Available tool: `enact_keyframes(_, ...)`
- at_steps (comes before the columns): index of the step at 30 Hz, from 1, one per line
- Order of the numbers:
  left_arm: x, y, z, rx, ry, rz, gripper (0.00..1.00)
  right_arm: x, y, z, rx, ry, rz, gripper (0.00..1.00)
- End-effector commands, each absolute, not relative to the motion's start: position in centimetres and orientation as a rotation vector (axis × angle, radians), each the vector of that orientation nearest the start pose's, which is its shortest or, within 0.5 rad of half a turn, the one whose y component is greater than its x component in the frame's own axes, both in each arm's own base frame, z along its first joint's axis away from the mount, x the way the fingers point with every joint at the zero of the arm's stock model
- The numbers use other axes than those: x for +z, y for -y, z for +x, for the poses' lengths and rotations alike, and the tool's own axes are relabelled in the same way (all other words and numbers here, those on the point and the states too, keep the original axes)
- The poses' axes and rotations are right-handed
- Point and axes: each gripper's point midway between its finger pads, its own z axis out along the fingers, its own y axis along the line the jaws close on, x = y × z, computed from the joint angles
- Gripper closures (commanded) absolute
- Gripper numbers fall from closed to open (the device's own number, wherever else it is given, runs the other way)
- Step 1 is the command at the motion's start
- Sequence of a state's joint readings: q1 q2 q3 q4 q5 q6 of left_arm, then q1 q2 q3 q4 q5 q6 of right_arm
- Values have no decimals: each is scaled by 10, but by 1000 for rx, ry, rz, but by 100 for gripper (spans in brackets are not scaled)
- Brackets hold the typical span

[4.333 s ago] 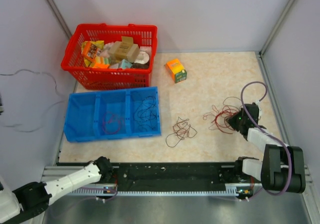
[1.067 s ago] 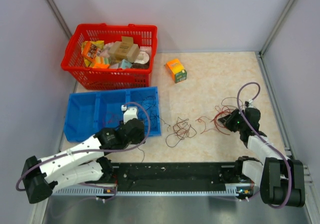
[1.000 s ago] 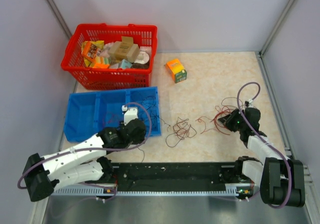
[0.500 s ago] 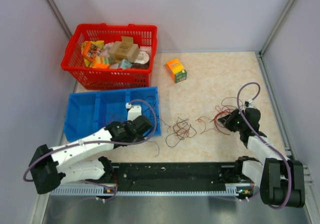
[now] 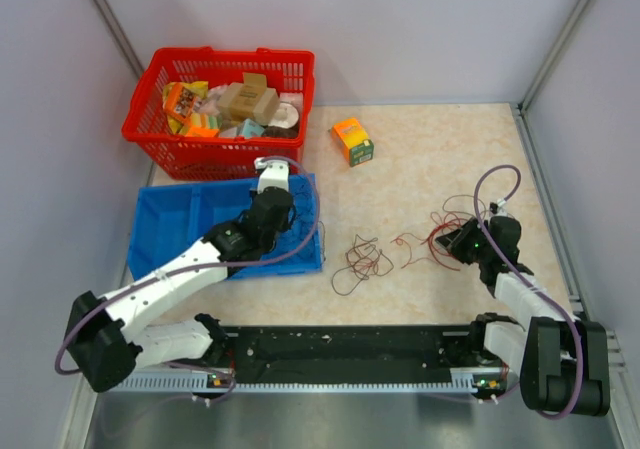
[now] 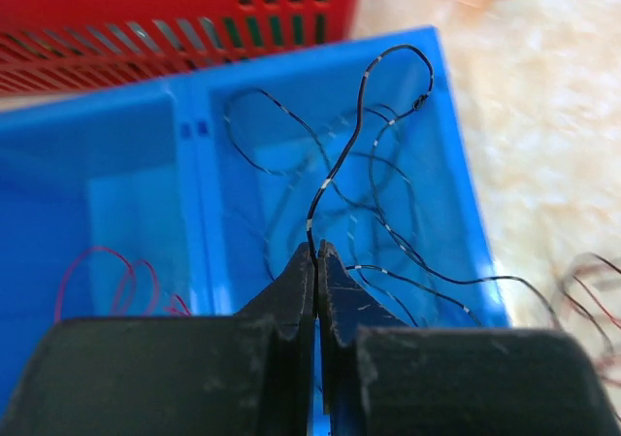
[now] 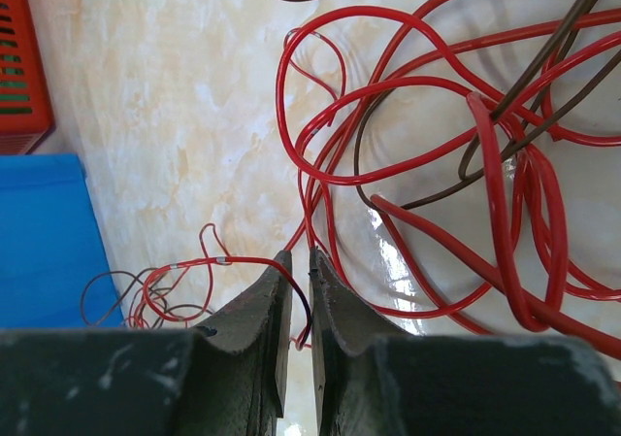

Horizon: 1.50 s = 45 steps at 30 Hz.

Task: Untangle the cables

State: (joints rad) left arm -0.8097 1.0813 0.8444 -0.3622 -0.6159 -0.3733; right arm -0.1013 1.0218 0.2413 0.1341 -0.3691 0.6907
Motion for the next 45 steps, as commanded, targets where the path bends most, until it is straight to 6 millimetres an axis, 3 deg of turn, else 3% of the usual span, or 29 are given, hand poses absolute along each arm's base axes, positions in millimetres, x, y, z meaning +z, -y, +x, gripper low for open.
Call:
enact_keyframes(1, 192, 140, 327, 121, -1959, 79, 100, 56, -59, 276, 730, -2113, 642, 87)
enact_keyframes(3, 173, 132, 334, 155, -2023, 53, 100, 55, -59, 276, 731, -2116, 641, 87)
enact_keyframes(6, 145, 158, 326, -15, -2121, 80, 100, 55, -59, 276, 732, -2116, 644, 87)
enact_keyframes(8, 129, 156, 319, -17, -2181, 9, 100, 54, -59, 276, 732, -2119, 642, 87)
enact_keyframes(12, 127, 151, 308, -25, -2219, -51, 99, 55, -61, 276, 745, -2122, 638, 87)
enact_keyframes(16, 144, 146, 299, -32, -2234, -87, 52, 53, -61, 277, 747, -2126, 641, 87)
enact_keyframes(17, 151, 145, 297, -50, -2226, -87, 35, 53, -61, 277, 748, -2127, 639, 87)
enact_keyframes(19, 164, 147, 292, -105, -2207, -86, 16, 53, -62, 276, 750, -2130, 641, 87)
enact_keyframes(22, 175, 161, 284, -244, -2195, -65, 21, 53, -61, 276, 748, -2127, 644, 87)
enact_keyframes(25, 186, 197, 279, -473, -2183, 14, 28, 53, -61, 277, 749, -2125, 640, 87)
enact_keyframes(28, 189, 215, 281, -568, -2186, 9, 25, 53, -62, 276, 750, -2126, 639, 87)
enact_keyframes(30, 185, 218, 288, -562, -2196, -18, 25, 54, -62, 277, 752, -2125, 637, 87)
enact_keyframes(32, 179, 222, 292, -558, -2221, -38, 35, 54, -62, 276, 753, -2124, 639, 87)
enact_keyframes(35, 166, 227, 299, -529, -2274, -56, 42, 55, -62, 276, 751, -2122, 636, 87)
enact_keyframes(40, 152, 235, 303, -542, -2300, -71, 48, 55, -61, 276, 748, -2120, 635, 87)
enact_keyframes(43, 145, 230, 302, -506, -2326, -90, 72, 55, -61, 276, 749, -2120, 636, 87)
enact_keyframes(45, 146, 225, 301, -491, -2306, -108, 77, 55, -62, 276, 750, -2120, 634, 87)
